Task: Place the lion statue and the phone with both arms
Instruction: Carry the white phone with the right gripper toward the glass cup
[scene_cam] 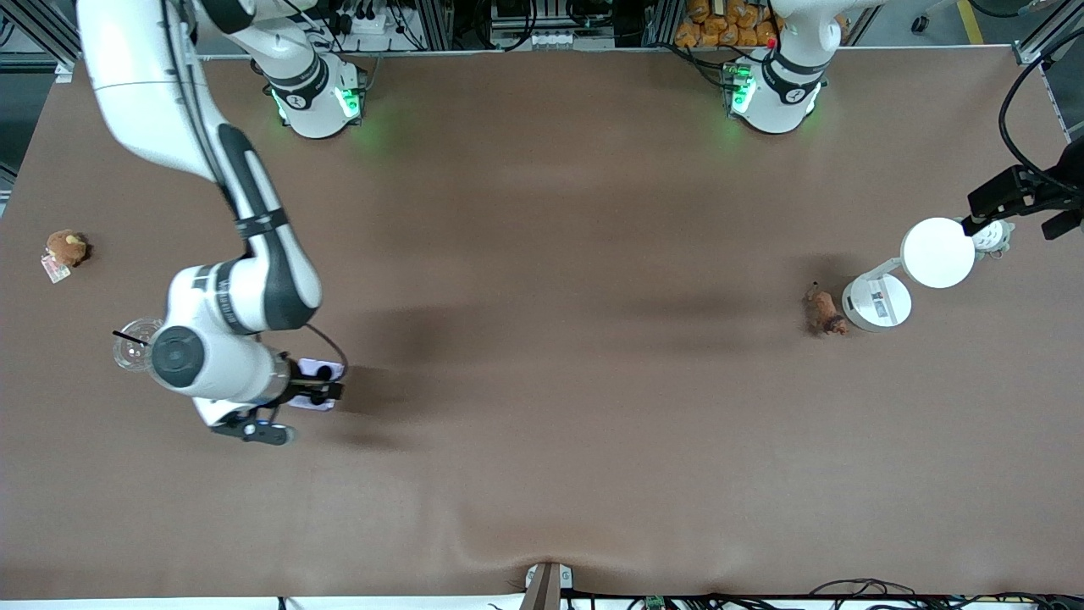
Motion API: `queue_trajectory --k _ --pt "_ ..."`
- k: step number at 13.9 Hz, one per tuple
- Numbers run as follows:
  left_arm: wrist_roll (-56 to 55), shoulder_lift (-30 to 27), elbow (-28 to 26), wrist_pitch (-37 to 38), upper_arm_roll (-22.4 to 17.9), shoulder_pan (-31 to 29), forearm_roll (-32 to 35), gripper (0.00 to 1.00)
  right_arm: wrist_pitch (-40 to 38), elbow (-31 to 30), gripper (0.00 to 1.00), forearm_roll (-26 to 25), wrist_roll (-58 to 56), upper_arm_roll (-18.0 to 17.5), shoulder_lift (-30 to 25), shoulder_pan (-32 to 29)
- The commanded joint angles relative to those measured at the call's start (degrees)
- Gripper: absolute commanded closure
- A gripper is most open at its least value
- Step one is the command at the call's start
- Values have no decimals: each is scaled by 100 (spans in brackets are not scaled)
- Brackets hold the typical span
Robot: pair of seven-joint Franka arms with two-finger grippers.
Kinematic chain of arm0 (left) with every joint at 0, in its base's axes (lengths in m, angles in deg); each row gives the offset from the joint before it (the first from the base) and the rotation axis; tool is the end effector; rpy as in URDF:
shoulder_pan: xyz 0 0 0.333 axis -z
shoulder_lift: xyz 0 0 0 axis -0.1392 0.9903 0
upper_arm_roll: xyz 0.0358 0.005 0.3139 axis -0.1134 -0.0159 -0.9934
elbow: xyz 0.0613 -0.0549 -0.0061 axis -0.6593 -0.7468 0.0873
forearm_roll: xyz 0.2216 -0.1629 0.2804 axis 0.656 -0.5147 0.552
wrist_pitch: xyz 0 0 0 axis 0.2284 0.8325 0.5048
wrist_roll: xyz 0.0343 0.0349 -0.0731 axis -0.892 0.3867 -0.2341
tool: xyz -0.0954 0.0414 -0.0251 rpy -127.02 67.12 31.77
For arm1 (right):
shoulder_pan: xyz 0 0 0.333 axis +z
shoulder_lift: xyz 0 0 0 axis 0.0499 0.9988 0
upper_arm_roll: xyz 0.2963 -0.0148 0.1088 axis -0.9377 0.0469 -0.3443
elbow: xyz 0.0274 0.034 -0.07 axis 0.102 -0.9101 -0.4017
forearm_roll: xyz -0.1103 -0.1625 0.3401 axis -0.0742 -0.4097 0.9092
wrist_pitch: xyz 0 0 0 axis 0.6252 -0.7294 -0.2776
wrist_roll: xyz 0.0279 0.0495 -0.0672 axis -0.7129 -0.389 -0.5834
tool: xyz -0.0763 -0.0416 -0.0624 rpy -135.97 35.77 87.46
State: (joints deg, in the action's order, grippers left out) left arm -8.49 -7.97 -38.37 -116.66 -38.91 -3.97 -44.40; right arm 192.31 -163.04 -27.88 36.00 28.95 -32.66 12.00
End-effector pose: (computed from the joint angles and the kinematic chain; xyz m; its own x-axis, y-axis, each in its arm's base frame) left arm 0.5520 0.0086 0.6383 0.9967 -0.0503 0.0631 -0.0511 -0.9986 0.0107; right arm 0.6923 0.0775 0.2661 0.9853 -0.1487 -0.0846 -0.1506 -0.9884 -0.0169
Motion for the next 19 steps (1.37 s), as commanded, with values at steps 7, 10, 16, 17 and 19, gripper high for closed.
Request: queue_trajectory --k 7,10,16,17,19 --pt "-48 -37 168 194 18 -7 -53 0 51 -146 83 -675 -1096 -125 235 -975" --pt "-39 -37 159 203 35 11 -53 0 366 -383 82 -683 -1166 -116 297 -1011" --pt "-4 -45 168 203 18 2 -53 0 772 -577 81 -683 -1377 -125 438 -1310" --pt "5 -45 159 203 9 -15 -53 0 798 -603 78 -683 -1377 -125 438 -1310" --pt "5 -63 159 211 35 -15 -44 0 851 -647 17 -683 -1377 -125 446 -1310"
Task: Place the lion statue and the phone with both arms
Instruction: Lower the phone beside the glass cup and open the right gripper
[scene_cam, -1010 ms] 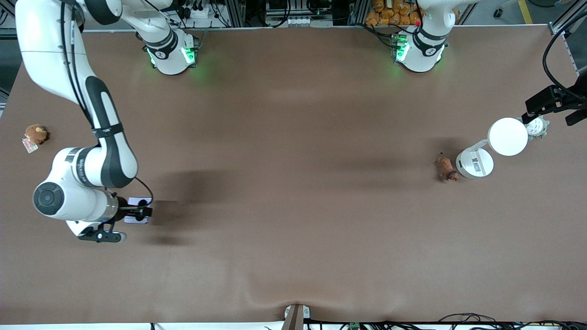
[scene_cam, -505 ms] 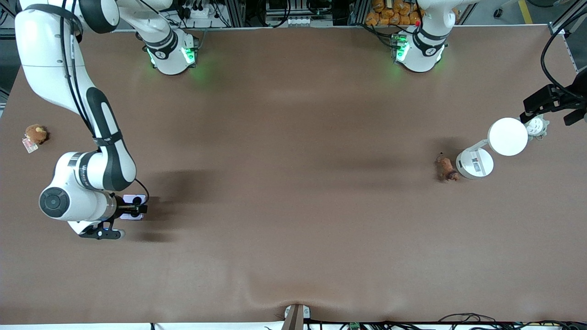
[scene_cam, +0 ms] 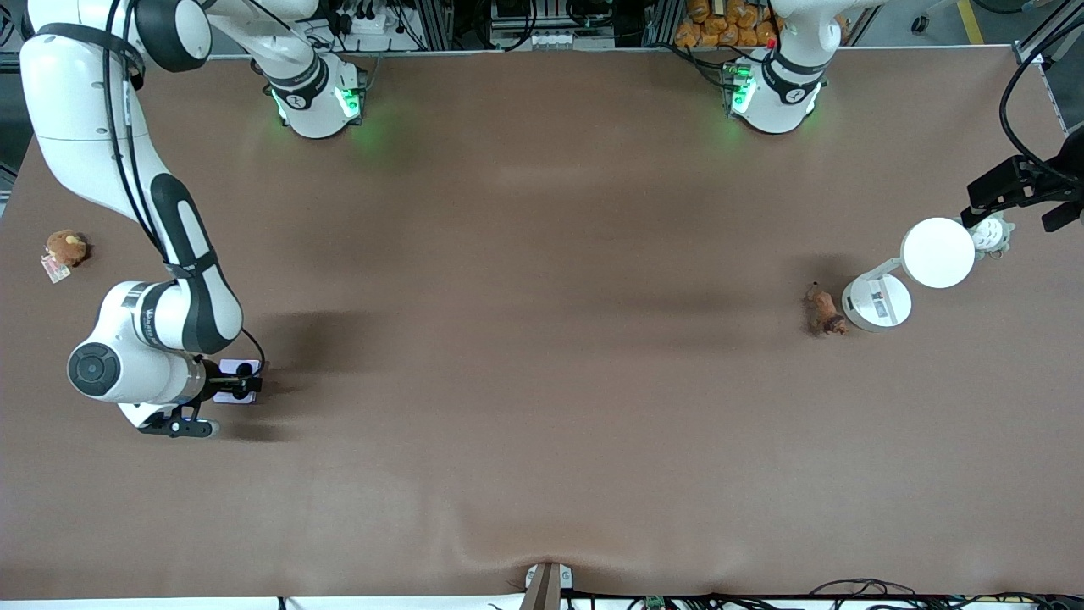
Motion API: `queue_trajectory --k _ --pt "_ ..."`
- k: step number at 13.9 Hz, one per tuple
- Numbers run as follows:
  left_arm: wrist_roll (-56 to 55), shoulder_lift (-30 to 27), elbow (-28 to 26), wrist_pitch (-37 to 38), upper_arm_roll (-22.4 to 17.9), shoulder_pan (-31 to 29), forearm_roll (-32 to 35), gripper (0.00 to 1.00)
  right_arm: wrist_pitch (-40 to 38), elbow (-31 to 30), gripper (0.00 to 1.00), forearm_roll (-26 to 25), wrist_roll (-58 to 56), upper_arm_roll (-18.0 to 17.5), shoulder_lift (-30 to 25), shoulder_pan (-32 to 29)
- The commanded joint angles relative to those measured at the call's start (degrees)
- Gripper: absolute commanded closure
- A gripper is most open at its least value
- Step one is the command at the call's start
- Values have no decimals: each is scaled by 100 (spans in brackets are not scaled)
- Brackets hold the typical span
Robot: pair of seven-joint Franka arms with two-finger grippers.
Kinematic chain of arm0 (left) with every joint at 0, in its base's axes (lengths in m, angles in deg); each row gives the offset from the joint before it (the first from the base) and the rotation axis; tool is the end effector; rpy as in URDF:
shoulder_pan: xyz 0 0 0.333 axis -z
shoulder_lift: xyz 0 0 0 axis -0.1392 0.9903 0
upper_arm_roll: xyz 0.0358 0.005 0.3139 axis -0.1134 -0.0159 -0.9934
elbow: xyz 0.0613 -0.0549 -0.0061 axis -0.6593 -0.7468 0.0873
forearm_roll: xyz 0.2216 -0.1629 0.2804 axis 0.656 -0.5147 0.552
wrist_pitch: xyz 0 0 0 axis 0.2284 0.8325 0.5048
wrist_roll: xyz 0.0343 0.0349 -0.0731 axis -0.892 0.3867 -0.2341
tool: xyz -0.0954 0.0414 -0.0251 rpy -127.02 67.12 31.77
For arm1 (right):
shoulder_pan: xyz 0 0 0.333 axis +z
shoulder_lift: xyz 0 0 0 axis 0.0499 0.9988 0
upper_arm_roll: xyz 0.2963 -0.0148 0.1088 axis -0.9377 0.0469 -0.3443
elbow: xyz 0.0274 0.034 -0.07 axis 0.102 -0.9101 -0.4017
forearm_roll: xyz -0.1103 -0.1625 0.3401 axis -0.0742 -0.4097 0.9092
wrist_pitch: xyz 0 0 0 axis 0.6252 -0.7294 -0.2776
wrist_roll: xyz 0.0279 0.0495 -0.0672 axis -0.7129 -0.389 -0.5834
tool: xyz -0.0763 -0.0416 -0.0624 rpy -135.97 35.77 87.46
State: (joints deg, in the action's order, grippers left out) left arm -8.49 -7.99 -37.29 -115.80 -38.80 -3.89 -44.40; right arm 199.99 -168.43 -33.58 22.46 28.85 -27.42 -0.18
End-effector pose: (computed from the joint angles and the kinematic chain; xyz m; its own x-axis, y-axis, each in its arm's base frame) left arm 0.5506 0.0066 0.6460 0.9963 -0.0539 0.0673 -0.0547 -0.9984 0.0103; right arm 0.6692 -0.0730 0.1741 0.9888 -0.0696 -0.1321 -0.0641 -0.9969 0.0454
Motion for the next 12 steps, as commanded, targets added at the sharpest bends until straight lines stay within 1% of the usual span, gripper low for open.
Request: queue_trajectory --k 1,2,3,4,5,6,8,10,12 --pt "13 -61 51 125 15 -6 -53 0 75 -109 0 -113 -15 -114 -70 -92" --pt "5 -61 51 125 -11 55 -53 0 66 -109 0 -113 -15 -114 -70 -92" --pt "-4 -52 42 134 -125 308 -53 0 40 -100 0 -113 -15 -114 -87 -92" --pt "-4 -61 51 169 -509 632 -36 0 22 -48 0 -113 -15 -114 -122 -92" --pt "-4 -61 51 169 -765 905 -9 0 13 13 0 -113 3 -114 -157 -83" --pt "-4 -61 51 169 -872 986 -9 0 -4 110 0 -113 29 -114 -218 -66" --pt "-13 -61 51 213 -882 1005 -9 0 -127 181 0 -105 38 -114 -464 -48" --pt "-13 -61 59 222 -882 1005 -9 0 -294 181 0 -104 30 -114 -885 -39" --pt "-13 -61 59 222 -864 996 -9 0 -793 190 0 -96 29 -132 -1429 -30"
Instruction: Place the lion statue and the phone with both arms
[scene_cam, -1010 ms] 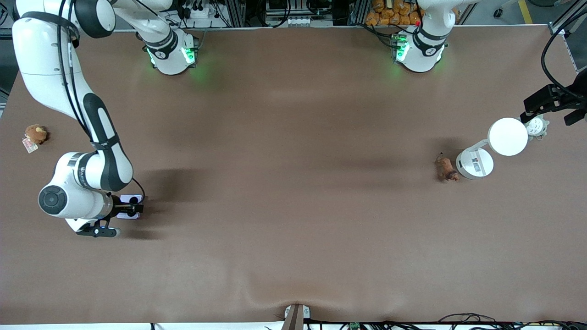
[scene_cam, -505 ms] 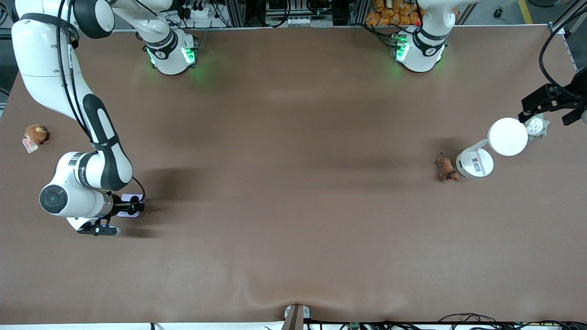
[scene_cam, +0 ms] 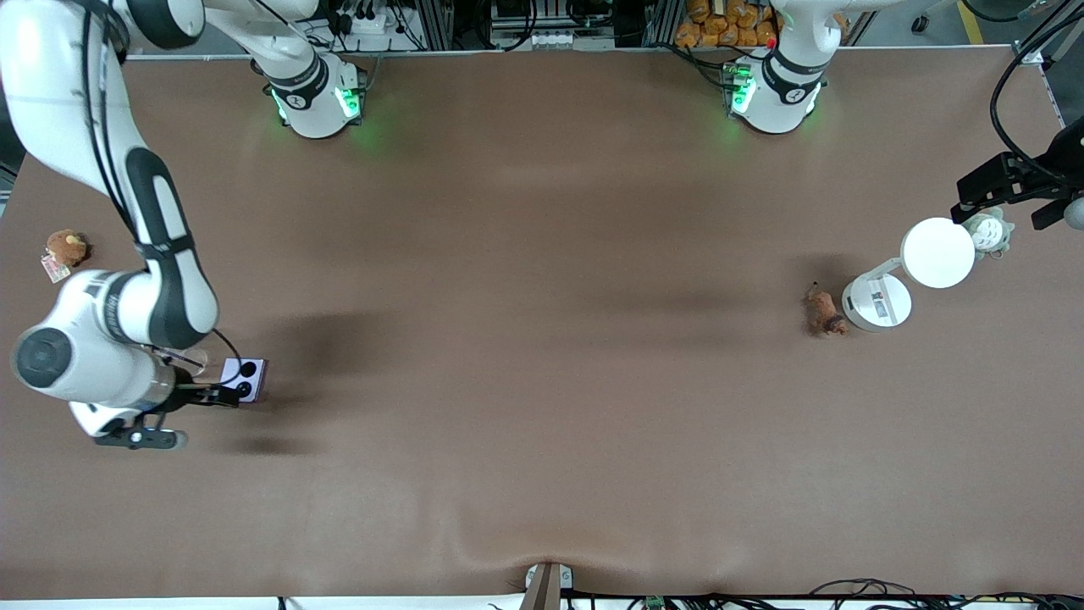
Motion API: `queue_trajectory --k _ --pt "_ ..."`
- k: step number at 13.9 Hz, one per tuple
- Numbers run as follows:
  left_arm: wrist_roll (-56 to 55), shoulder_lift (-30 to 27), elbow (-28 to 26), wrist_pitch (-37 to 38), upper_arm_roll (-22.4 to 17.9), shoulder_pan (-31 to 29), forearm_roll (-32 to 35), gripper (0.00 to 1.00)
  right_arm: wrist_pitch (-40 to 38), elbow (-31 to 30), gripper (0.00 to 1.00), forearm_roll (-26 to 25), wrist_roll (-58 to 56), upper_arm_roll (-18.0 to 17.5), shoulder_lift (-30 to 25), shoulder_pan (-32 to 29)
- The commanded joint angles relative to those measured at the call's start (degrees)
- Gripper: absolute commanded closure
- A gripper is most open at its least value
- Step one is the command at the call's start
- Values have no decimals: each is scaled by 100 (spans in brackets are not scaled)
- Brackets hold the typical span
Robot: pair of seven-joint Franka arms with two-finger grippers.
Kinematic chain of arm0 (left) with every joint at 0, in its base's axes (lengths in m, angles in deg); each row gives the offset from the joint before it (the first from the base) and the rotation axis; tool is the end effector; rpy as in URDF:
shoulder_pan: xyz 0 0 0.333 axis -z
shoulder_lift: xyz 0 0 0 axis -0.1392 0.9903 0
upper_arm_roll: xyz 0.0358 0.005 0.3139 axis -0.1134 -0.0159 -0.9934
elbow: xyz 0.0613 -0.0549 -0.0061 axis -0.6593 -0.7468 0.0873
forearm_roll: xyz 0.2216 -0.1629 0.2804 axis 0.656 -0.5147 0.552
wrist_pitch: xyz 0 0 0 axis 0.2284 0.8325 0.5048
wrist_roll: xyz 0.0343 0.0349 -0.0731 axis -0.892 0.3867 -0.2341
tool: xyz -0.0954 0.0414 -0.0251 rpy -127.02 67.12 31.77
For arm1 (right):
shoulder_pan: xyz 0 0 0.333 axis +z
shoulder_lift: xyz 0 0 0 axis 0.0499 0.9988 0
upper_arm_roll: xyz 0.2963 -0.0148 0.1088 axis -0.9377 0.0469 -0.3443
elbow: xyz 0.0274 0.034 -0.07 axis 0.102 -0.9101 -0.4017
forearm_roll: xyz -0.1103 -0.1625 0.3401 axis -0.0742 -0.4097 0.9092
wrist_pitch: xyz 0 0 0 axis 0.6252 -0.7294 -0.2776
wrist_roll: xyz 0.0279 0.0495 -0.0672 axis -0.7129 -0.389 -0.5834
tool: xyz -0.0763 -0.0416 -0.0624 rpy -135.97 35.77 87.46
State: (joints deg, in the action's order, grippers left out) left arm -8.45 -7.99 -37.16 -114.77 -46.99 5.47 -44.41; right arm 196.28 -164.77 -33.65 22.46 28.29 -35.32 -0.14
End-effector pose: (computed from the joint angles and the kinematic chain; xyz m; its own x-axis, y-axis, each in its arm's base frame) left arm 0.5486 -0.0036 0.6456 0.9958 -0.0751 0.0523 -0.0760 -0.9970 0.0150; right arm 0.6954 -0.0679 0.2906 0.9981 -0.0612 0.0044 -0.0614 -0.9973 0.0393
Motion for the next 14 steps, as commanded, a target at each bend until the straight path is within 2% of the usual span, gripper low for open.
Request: queue_trajectory --k 1,4,8,10,12,14 --pt "-25 -61 47 120 -36 51 0 0 -676 -184 0 -89 47 -84 -955 -8" --pt "-25 -61 47 129 -1 42 131 0 -1502 -193 0 -45 30 -111 -1834 142" --pt "-34 -61 38 155 -1 25 167 0 -2451 -175 0 26 -23 -119 -2722 142" --pt "-69 -52 47 155 -1 51 158 0 -2953 -141 0 34 47 -146 -3048 186" --pt "-69 -35 56 146 -1 69 167 0 -3401 -123 0 252 65 -137 -3321 169" --pt "-78 -17 64 146 8 69 141 0 -3998 157 0 438 257 -119 -3384 142"
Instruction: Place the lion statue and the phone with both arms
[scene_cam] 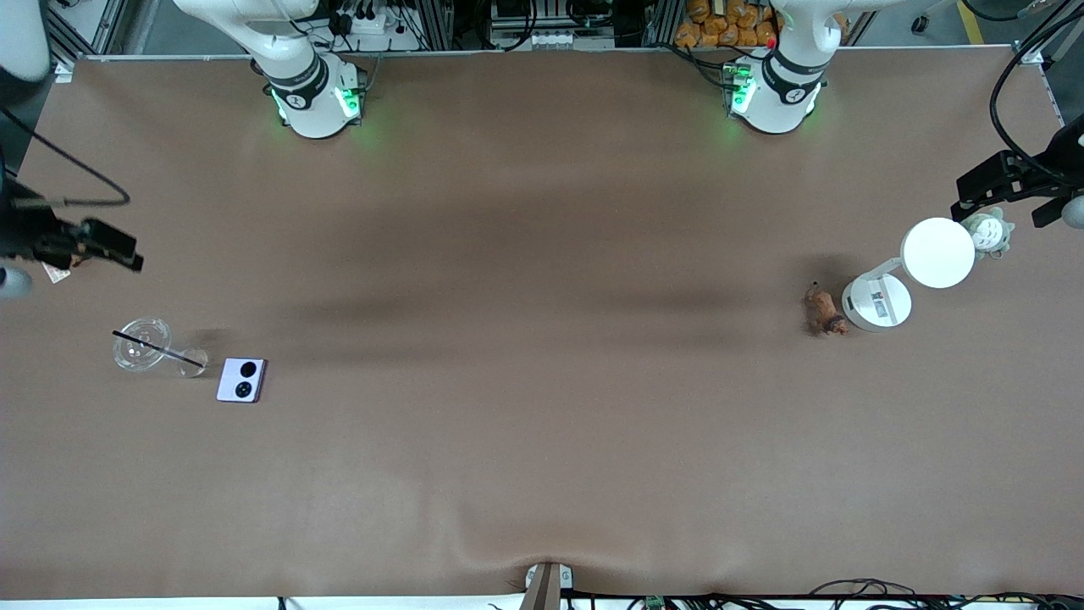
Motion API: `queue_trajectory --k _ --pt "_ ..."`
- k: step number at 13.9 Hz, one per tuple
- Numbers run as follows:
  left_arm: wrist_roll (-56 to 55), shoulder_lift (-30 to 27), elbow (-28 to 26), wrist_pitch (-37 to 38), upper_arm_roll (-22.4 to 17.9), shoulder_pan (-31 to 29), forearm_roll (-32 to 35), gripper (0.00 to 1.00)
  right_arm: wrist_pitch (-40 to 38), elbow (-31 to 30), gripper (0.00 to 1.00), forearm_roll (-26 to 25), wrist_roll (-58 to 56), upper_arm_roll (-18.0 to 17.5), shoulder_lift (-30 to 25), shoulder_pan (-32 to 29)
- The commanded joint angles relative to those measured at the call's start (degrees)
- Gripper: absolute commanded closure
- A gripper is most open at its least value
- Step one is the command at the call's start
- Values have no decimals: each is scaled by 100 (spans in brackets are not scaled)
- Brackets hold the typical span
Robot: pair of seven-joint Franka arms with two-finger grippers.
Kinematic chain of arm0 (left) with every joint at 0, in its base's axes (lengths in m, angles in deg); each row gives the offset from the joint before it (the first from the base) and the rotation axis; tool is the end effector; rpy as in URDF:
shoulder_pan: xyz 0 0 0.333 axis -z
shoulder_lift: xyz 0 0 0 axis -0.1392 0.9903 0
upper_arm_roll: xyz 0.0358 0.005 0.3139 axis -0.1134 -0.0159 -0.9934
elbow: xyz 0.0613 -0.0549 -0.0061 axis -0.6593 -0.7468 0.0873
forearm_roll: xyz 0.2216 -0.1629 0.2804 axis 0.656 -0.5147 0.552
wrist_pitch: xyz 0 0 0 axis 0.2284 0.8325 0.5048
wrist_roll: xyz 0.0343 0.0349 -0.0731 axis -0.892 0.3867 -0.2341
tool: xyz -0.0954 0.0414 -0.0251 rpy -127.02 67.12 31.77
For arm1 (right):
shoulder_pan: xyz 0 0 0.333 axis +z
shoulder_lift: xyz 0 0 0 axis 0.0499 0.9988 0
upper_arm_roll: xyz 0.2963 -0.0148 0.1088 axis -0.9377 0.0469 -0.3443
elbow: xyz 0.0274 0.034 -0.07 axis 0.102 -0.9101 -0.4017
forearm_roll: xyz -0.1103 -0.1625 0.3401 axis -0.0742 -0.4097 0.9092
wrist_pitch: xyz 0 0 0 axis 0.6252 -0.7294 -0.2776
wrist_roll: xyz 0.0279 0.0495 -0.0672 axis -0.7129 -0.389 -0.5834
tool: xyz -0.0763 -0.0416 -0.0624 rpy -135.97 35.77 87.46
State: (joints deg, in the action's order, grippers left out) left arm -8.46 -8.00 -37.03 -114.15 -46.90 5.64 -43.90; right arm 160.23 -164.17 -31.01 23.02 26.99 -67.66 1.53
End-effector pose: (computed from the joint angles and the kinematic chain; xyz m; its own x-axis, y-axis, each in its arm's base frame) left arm 0.5475 -0.0052 0.6458 0.9959 -0.0797 0.0433 -0.0800 -0.9968 0.0067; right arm 0.5628 -0.0253 0.6061 0.9982 -0.0346 -0.0486 -0.0363 -0.9988 -0.0337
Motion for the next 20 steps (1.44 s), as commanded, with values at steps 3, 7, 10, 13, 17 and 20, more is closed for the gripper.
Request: queue_trajectory --k 3,7,10,13,17,20 --pt "-68 -7 52 83 -10 17 90 0 -940 414 0 53 658 -148 -167 36" --pt "-112 2 43 83 -10 43 108 0 -959 414 0 -71 597 -148 -273 19" --pt "-384 2 43 84 -1 43 108 0 -898 414 0 -88 588 -139 -264 10" --pt "-341 2 43 83 -10 26 116 0 -836 414 0 -132 588 -139 -255 10" --pt "-305 2 43 83 -10 17 116 0 -863 405 0 -141 588 -131 -255 -7" --pt "-340 2 43 92 -10 34 108 0 -854 414 0 -141 588 -131 -246 1"
